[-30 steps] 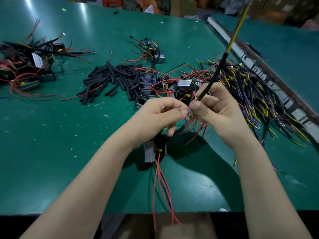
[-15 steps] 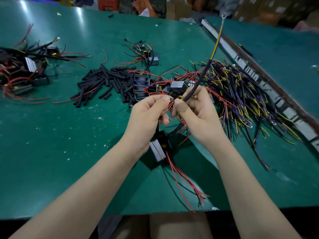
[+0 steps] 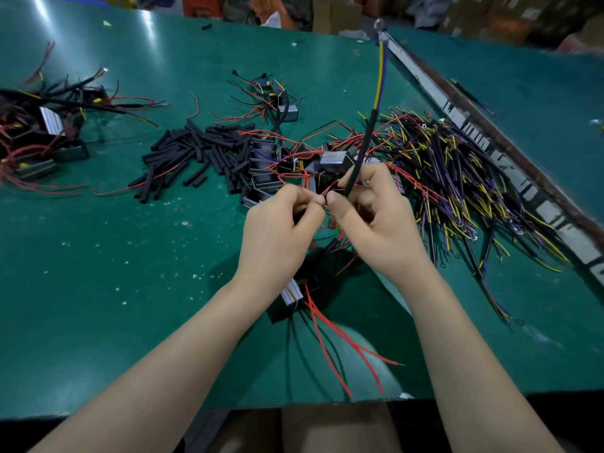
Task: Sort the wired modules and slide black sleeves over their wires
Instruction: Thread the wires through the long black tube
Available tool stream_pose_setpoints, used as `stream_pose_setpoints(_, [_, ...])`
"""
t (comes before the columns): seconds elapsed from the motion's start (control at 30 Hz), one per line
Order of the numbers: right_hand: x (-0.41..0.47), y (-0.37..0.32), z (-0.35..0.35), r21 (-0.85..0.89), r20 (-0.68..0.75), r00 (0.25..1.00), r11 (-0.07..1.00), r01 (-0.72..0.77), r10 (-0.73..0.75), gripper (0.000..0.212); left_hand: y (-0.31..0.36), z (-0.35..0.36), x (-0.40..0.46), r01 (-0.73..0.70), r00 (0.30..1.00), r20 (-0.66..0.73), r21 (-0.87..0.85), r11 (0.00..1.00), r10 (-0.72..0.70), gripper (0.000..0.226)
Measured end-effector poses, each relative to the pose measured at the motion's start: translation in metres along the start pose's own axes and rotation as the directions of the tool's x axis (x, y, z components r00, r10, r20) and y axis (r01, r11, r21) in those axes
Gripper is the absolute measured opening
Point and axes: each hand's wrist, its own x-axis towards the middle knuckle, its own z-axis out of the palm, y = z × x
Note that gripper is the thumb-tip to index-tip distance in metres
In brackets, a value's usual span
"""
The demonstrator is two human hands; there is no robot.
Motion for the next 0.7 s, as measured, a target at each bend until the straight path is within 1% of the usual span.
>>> stream_pose_setpoints(0.1, [0.0023,0.0005,-0.0041,0.038,-0.042,0.997,0.998,-0.055,0.057,0.018,0.0002,-0.0003,0.0005,0.008,0.999,0.034,-0.08,0.997,-0.006,0.018])
stream_pose_setpoints(0.17, [0.0032,0.0011,-0.005,0.064,-0.04,0.996,0.995,-0.082,0.084,0.021,-0.0008,-0.0011,0.0008,-0.013,0.999,0.04,-0.078,0.997,0.016,0.019])
stream_pose_setpoints(0.27, [0.0041,-0.0005,-0.0056,0.084,-0.043,0.995,0.993,-0.088,0.092,0.027,-0.0038,-0.0012,0.0014,-0.087,0.996,0.03,-0.007,0.996,0.087,0.01])
stream_pose_setpoints(0.37, [0.0043,-0.0025,-0.0047,0.09,-0.056,0.994,0.992,-0.083,0.089,0.03,-0.0048,-0.0004,0.0016,-0.216,0.976,0.012,0.098,0.972,0.215,0.009])
stream_pose_setpoints(0.47, [0.0041,-0.0023,-0.0027,0.093,-0.067,0.993,0.991,-0.091,0.098,0.032,-0.0052,-0.0018,0.0008,-0.305,0.952,0.043,0.199,0.931,0.302,0.009])
stream_pose_setpoints(0.6, [0.0032,-0.0007,-0.0037,0.081,-0.059,0.994,0.993,-0.082,0.087,0.027,-0.0045,-0.0061,0.0004,-0.387,0.922,0.112,0.23,0.893,0.371,0.016])
stream_pose_setpoints(0.7, [0.0021,0.0013,-0.0044,0.09,-0.029,0.996,0.992,-0.085,0.088,0.025,-0.0024,-0.0084,0.0005,-0.39,0.921,0.119,0.231,0.891,0.372,0.018])
